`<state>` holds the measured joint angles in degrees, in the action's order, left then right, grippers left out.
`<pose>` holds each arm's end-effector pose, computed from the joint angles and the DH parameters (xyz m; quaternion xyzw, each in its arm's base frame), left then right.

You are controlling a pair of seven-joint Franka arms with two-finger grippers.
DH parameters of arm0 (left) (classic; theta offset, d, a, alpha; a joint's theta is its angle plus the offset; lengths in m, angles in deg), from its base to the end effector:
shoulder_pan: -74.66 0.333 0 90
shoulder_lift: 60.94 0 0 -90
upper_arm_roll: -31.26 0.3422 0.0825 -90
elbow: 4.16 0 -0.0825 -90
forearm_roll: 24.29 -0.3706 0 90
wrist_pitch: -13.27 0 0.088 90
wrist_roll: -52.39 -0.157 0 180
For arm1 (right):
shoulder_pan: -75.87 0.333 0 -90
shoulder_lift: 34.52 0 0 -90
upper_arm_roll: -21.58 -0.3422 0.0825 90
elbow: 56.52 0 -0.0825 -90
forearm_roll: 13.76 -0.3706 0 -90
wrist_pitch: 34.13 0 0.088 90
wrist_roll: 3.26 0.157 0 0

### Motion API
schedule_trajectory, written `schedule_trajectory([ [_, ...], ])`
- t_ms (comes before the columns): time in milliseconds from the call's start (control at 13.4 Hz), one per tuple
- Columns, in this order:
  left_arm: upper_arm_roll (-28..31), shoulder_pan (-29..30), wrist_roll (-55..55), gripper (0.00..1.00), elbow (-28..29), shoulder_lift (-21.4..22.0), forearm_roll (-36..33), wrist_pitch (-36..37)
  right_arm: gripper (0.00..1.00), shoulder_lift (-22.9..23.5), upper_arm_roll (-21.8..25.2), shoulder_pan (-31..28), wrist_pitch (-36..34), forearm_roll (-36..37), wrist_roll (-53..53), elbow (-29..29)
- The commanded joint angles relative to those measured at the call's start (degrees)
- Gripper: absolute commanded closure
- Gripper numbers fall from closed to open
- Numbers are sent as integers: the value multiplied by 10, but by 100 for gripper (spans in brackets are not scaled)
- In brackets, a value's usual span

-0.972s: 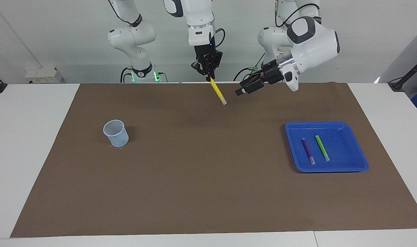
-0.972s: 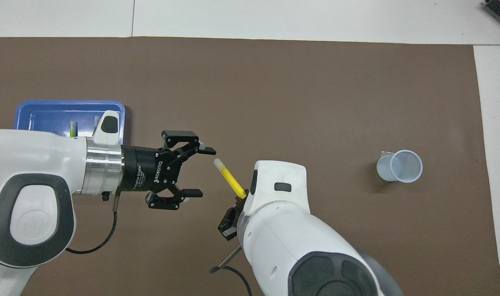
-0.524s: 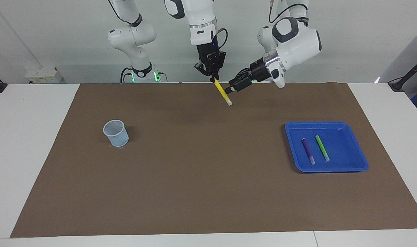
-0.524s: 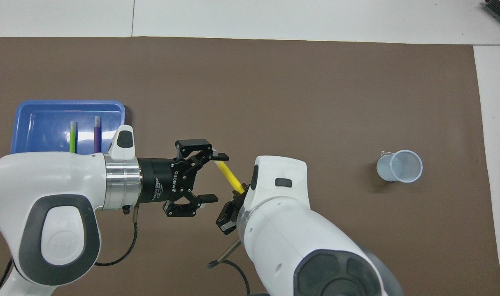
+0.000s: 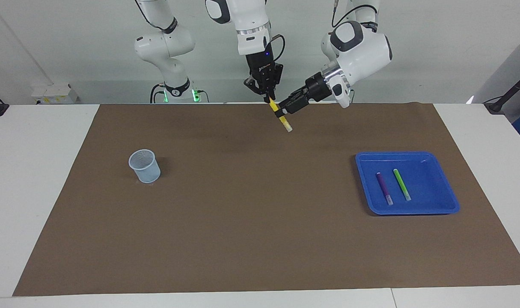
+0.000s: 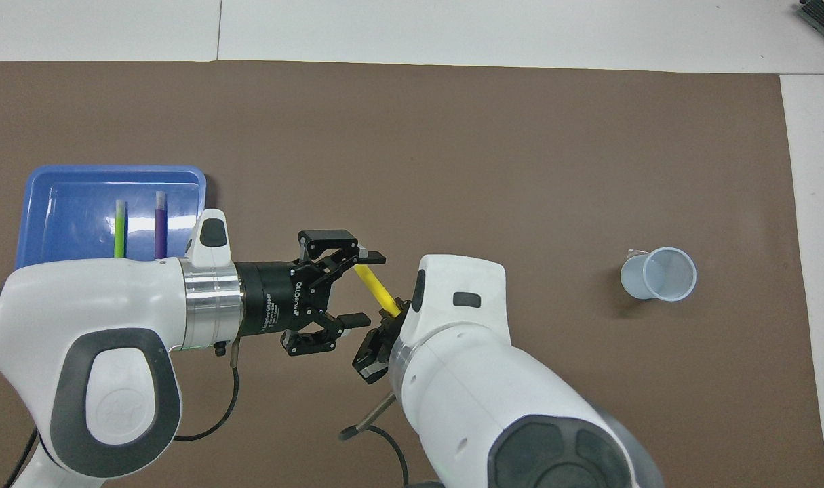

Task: Right arm passes pens to left for tray arrangement
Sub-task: 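Close the left gripper on the yellow pen held by the right gripper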

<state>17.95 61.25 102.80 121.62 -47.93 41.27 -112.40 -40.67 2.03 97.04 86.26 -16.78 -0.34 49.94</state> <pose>0.4273 -0.3003 0.5185 0.7743 0.4338 -0.2020 0.4140 0.4184 0.3766 0.5760 -0.9343 -0.3124 -0.1566 0.0701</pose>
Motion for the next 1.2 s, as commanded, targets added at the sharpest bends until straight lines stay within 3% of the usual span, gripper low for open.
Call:
schedule_trajectory([
  [0, 7, -12, -7, 37, 20, 18, 13, -14, 100, 0, 0, -3, 13, -7, -13, 5],
  [224, 7, -12, -7, 46, 20, 18, 14, -14, 100, 0, 0, -3, 13, -7, -13, 5],
  [449, 7, -12, -5, 66, 20, 18, 13, -16, 100, 0, 0, -3, 14, -7, -12, 5],
  [524, 7, -13, -5, 79, 20, 18, 13, -16, 100, 0, 0, -3, 14, -7, -13, 5],
  [598, 7, -21, -4, 100, 20, 18, 13, -17, 100, 0, 0, -3, 14, -7, -13, 5],
  [1122, 7, -34, -3, 100, 14, 14, 13, -30, 100, 2, 0, -7, 22, -8, 33, 5],
])
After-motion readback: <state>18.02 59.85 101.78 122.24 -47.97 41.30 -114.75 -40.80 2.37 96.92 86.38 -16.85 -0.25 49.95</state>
